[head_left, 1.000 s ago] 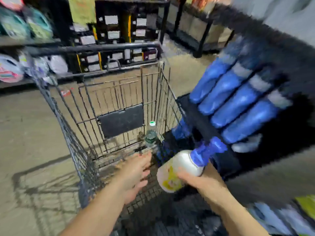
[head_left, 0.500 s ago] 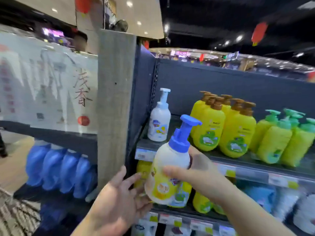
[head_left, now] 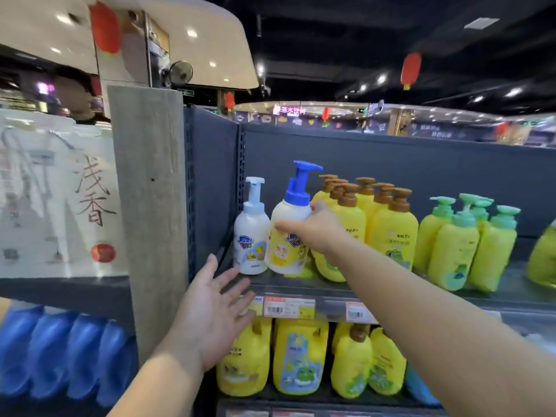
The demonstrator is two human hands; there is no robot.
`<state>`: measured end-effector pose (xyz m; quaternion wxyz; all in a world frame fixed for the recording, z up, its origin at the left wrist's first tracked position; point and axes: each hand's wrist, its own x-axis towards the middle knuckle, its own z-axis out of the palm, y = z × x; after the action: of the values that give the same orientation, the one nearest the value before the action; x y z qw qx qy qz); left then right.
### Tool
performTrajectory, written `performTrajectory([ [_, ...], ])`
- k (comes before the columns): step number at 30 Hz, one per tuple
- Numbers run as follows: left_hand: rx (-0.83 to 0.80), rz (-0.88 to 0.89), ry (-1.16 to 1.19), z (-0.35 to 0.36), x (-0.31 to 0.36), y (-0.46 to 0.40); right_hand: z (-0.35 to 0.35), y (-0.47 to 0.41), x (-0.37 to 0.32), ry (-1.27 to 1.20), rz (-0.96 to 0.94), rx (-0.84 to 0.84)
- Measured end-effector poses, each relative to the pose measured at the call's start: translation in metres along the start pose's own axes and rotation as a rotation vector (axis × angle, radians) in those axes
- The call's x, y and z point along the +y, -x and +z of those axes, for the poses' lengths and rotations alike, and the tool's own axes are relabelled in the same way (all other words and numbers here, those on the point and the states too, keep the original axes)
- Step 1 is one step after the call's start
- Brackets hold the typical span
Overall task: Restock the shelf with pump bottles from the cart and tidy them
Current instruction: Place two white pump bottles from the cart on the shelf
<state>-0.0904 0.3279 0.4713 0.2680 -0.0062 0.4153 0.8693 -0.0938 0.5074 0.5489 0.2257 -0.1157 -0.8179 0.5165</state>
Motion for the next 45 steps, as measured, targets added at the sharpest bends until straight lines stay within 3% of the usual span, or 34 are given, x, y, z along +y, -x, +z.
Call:
performTrajectory([
  [10, -0.023, -0.006, -0.002, -0.019, 0.007, -0.008, 0.022, -0.03, 0.028, 0.129, 0.06, -0.006],
  [21, -0.062, -0.008, -0.104, 0.004, 0.003, -0.024, 0.03, -0.031, 0.036, 0.066, 0.112, -0.012],
  [23, -0.05, 0.073, -0.156, 0.007, 0.002, -0.027, 0.031, -0.016, 0.04, 0.082, 0.038, 0.065],
  [25, 0.005, 0.242, -0.332, 0.009, 0.001, -0.029, 0.033, 0.016, 0.051, 0.115, -0.178, 0.203],
  [28, 0.146, 0.474, -0.634, 0.008, 0.005, -0.039, 0.045, 0.048, 0.072, 0.527, -0.547, 0.221],
  [29, 0.174, 0.519, -0.723, 0.006, 0.006, -0.045, 0.048, 0.046, 0.078, 0.718, -0.581, 0.169],
  [32, 0.177, 0.562, -0.974, 0.008, 0.012, -0.063, 0.049, 0.03, 0.075, 1.07, -0.426, -0.042],
  [36, 0.12, 0.508, -1.087, 0.015, 0.013, -0.077, 0.04, 0.02, 0.073, 1.14, -0.377, -0.07],
  [40, 0.069, 0.543, -1.052, 0.015, 0.008, -0.085, 0.034, 0.018, 0.081, 1.129, -0.358, -0.062],
  [45, 0.118, 0.554, -1.035, 0.017, 0.005, -0.09, 0.028, 0.017, 0.08, 1.07, -0.388, -0.087],
])
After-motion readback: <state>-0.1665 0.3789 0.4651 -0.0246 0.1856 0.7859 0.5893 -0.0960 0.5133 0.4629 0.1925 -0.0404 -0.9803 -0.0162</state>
